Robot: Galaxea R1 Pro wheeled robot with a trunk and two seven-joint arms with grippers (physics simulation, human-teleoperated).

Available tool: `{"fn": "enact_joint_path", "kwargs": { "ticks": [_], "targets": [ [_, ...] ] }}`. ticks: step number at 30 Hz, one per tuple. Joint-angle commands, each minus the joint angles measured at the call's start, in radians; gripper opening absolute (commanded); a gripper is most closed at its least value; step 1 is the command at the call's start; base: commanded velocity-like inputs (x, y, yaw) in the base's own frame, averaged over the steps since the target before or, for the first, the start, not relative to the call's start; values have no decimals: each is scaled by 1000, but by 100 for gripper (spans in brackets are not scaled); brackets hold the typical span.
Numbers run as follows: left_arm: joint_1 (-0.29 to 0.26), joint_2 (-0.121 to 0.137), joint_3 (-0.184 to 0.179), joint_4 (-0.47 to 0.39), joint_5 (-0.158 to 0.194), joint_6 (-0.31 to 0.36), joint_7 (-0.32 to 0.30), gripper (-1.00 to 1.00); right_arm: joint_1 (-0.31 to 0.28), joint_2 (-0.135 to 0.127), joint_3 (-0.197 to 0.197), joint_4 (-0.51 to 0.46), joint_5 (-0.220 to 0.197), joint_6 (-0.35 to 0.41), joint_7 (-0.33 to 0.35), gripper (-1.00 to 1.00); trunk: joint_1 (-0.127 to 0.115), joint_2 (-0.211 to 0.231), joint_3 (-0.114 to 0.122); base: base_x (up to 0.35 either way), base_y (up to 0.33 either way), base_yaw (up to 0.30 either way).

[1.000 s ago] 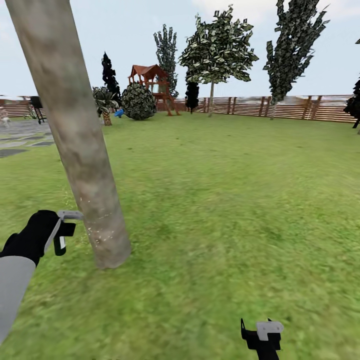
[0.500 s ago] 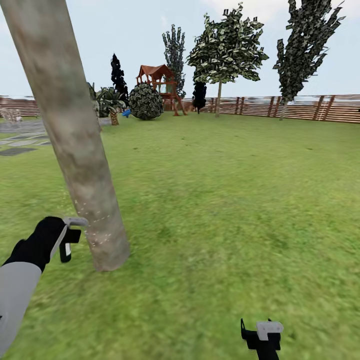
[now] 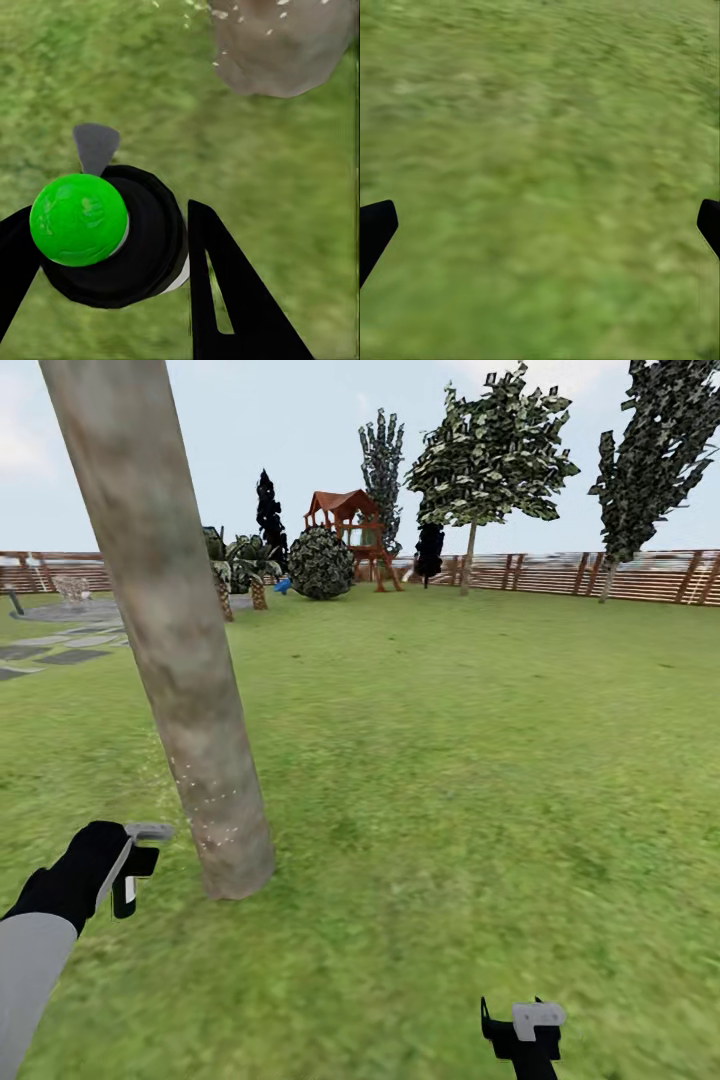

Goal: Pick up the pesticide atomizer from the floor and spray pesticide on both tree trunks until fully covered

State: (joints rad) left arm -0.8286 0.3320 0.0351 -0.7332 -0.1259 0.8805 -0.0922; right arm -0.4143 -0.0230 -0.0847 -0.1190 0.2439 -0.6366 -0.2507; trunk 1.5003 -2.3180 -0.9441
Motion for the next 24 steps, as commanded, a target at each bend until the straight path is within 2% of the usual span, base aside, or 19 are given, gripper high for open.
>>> {"fn": "enact_joint_path", "kwargs": {
  "ticks": [1,5,10,14,24],
  "targets": [
    [0,-1,1,-6,0,0,0,-100,0,0,0,0,0,0,0,100,0,0,0,160,-199,7],
    [0,-4,2,-16,3,1,0,-100,0,-1,-1,1,0,0,0,100,0,0,0,175,-214,2],
    [0,-4,4,-110,0,9,-1,-100,0,-1,0,1,0,0,0,100,0,0,0,170,-228,0],
    [2,-4,3,-113,0,9,-1,-100,0,0,0,1,0,0,1,100,0,0,0,88,-255,29],
    [5,-5,2,-112,1,9,-1,-100,0,0,0,1,0,0,0,100,0,0,0,16,-274,264]
  ]
}}
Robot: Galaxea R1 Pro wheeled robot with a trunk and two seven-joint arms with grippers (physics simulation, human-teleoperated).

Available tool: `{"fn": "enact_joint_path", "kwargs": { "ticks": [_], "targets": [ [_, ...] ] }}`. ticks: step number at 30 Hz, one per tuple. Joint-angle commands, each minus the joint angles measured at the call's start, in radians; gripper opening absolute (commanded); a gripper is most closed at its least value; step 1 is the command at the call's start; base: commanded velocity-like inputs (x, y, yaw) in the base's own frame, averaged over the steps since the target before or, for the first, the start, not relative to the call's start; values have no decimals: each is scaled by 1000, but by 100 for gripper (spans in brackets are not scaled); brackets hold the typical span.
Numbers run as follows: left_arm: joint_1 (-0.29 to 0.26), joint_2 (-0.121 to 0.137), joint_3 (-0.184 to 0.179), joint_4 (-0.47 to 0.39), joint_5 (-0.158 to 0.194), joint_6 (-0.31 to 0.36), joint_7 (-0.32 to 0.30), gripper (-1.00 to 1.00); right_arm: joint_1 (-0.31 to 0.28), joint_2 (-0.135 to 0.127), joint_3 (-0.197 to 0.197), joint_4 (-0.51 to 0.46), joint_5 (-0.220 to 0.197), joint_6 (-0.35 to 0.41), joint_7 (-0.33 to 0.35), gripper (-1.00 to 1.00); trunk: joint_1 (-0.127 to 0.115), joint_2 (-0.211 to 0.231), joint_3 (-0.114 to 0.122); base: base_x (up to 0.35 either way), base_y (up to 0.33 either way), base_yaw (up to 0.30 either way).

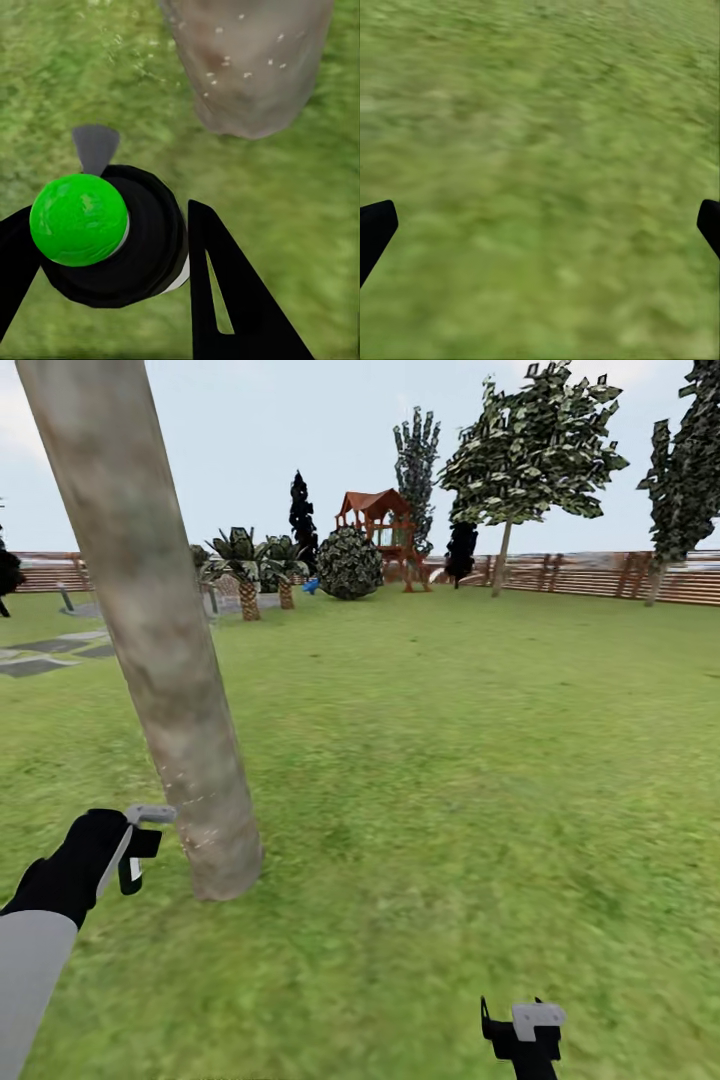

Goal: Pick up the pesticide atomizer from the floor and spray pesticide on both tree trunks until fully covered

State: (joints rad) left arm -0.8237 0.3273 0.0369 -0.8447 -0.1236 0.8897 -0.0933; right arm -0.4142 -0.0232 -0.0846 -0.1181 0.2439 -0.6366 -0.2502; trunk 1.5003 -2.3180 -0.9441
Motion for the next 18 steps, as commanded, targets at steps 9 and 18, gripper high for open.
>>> {"fn": "enact_joint_path", "kwargs": {
  "ticks": [9,18],
  "targets": [
    [0,-1,0,-1,0,0,0,-100,0,-3,-1,0,0,0,-1,100,0,0,0,101,-275,60],
    [0,1,1,-4,-1,0,1,-100,0,-3,-1,0,0,0,-1,100,0,0,0,79,-275,0]
  ]
}}
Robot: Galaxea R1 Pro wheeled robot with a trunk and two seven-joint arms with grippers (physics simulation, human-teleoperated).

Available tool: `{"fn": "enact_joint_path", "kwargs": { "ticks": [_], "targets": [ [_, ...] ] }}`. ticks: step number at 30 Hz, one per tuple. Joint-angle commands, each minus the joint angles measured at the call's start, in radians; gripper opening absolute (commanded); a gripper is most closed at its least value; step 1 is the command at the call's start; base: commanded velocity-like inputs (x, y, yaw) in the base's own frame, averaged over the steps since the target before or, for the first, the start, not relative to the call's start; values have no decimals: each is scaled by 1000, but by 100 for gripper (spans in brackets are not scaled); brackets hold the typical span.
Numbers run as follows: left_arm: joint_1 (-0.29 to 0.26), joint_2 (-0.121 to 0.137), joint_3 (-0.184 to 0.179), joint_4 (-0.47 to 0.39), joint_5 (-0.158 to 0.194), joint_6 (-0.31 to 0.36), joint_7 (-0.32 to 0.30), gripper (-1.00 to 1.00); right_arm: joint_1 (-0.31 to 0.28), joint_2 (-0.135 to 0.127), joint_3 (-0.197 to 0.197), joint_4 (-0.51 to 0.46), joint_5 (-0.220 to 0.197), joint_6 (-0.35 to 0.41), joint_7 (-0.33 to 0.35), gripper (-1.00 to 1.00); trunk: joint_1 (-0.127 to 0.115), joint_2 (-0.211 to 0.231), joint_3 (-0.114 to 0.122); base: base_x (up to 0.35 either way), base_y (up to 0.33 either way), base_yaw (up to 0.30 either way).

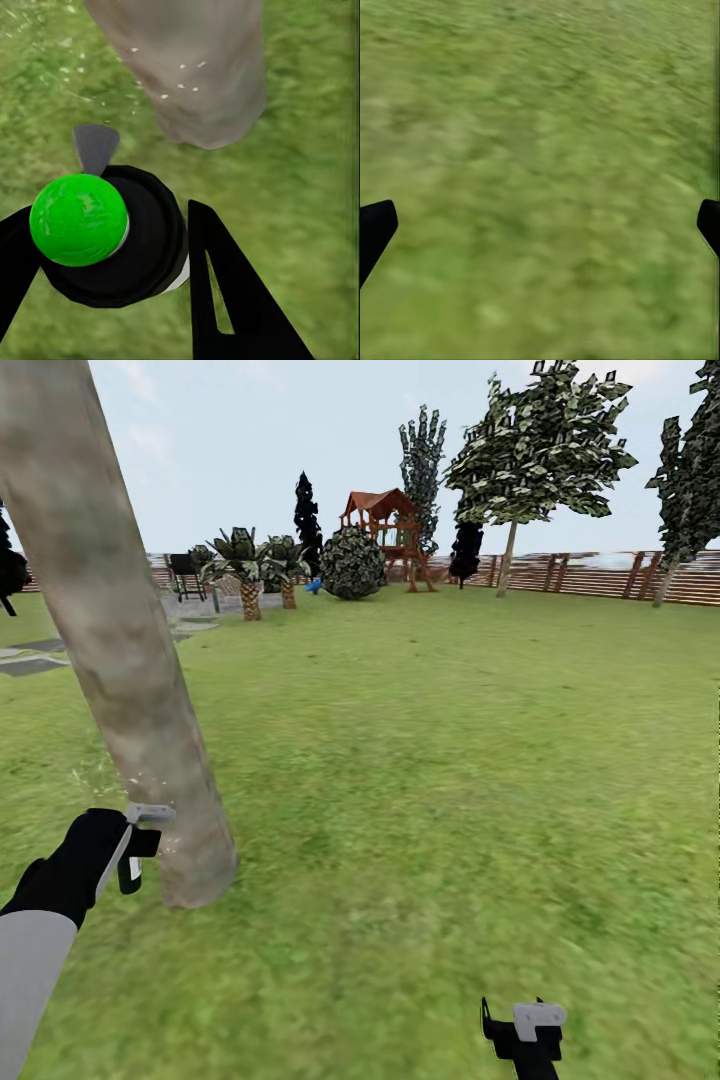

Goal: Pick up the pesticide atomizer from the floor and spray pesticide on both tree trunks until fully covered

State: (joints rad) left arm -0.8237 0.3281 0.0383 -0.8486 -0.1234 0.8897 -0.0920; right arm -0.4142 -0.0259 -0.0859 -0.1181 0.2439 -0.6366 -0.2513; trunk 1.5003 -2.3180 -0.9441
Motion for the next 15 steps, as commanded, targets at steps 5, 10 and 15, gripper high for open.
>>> {"fn": "enact_joint_path", "kwargs": {
  "ticks": [5,10,15],
  "targets": [
    [0,0,0,-1,-1,0,0,-100,0,1,0,0,0,0,0,100,0,0,0,3,-275,0],
    [0,0,1,-1,-1,0,0,-100,0,1,0,0,0,0,0,100,0,0,0,0,-275,147],
    [0,7,10,3,-3,1,0,-100,0,1,0,0,0,0,0,100,0,0,0,6,-275,272]
  ]
}}
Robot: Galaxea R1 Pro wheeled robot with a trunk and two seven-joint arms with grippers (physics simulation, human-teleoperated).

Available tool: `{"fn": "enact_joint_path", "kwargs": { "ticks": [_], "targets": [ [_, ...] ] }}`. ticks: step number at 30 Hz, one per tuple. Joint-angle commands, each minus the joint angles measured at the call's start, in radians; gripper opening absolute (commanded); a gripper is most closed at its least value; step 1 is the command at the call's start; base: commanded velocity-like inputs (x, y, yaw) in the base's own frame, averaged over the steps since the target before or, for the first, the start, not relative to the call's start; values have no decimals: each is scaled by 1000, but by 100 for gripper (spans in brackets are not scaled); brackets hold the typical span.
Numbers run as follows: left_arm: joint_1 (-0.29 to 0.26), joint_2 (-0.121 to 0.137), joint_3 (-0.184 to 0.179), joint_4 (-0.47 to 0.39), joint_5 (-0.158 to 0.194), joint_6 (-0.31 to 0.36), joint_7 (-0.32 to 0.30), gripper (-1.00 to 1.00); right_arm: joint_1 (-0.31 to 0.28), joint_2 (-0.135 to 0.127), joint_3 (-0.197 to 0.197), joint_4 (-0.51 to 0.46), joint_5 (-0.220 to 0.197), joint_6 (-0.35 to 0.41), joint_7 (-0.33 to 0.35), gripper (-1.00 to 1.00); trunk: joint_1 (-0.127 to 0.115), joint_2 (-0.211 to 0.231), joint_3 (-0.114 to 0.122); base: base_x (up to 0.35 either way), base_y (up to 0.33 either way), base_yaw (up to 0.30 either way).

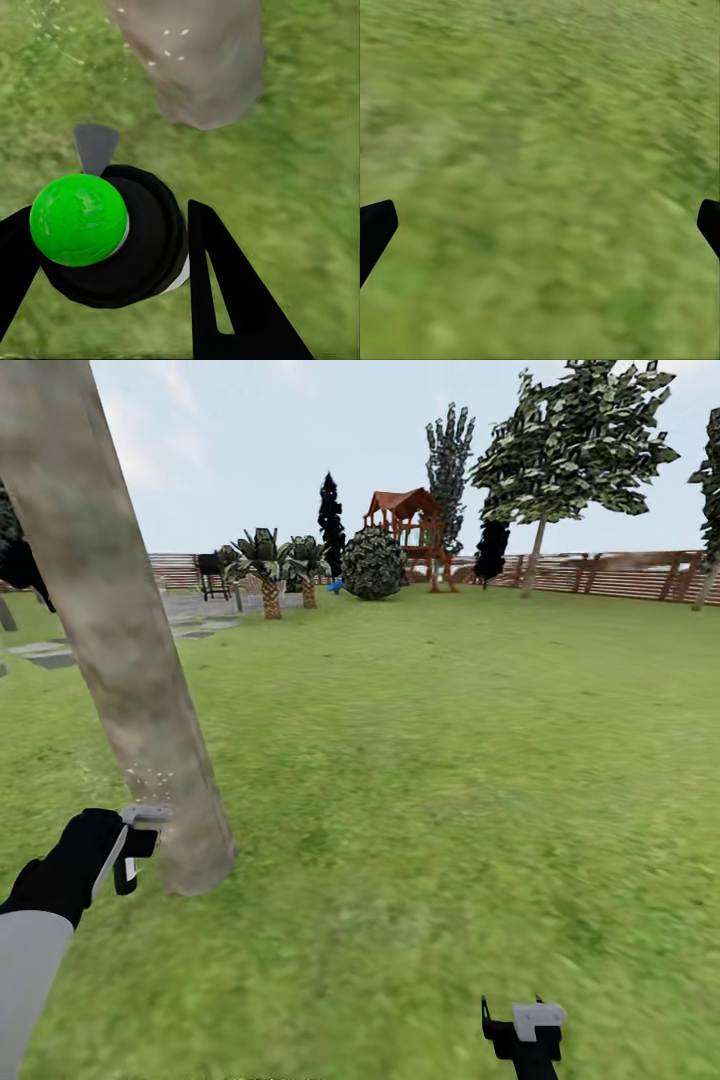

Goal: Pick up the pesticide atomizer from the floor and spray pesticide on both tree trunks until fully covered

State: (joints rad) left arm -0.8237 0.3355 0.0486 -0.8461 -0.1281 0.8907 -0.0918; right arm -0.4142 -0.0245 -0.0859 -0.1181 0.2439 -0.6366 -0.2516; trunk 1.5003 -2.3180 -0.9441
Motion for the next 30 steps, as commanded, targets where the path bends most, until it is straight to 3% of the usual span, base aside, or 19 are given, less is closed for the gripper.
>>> {"fn": "enact_joint_path", "kwargs": {
  "ticks": [1,4,12,22,25,28,30],
  "targets": [
    [0,1,13,4,1,0,0,-100,0,0,0,0,0,0,0,100,0,0,0,76,-275,277],
    [2,1,39,10,-2,-2,-1,-100,0,0,0,0,0,0,0,100,0,0,0,152,-253,277],
    [3,-1,41,14,-2,-3,0,-100,0,0,0,0,0,0,0,100,0,0,0,178,-242,85],
    [24,-2,42,18,-2,-6,0,-100,0,0,0,0,0,0,0,100,0,0,0,170,-243,260],
    [37,-14,39,66,5,-10,1,-100,0,0,0,0,0,0,0,100,0,0,0,18,-268,45],
    [42,-48,41,101,0,-27,2,-100,0,0,0,0,0,0,0,100,0,0,0,2,-270,5],
    [47,-51,46,109,-2,-39,2,-100,0,0,0,0,0,0,0,100,0,0,0,24,-271,1]
  ]
}}
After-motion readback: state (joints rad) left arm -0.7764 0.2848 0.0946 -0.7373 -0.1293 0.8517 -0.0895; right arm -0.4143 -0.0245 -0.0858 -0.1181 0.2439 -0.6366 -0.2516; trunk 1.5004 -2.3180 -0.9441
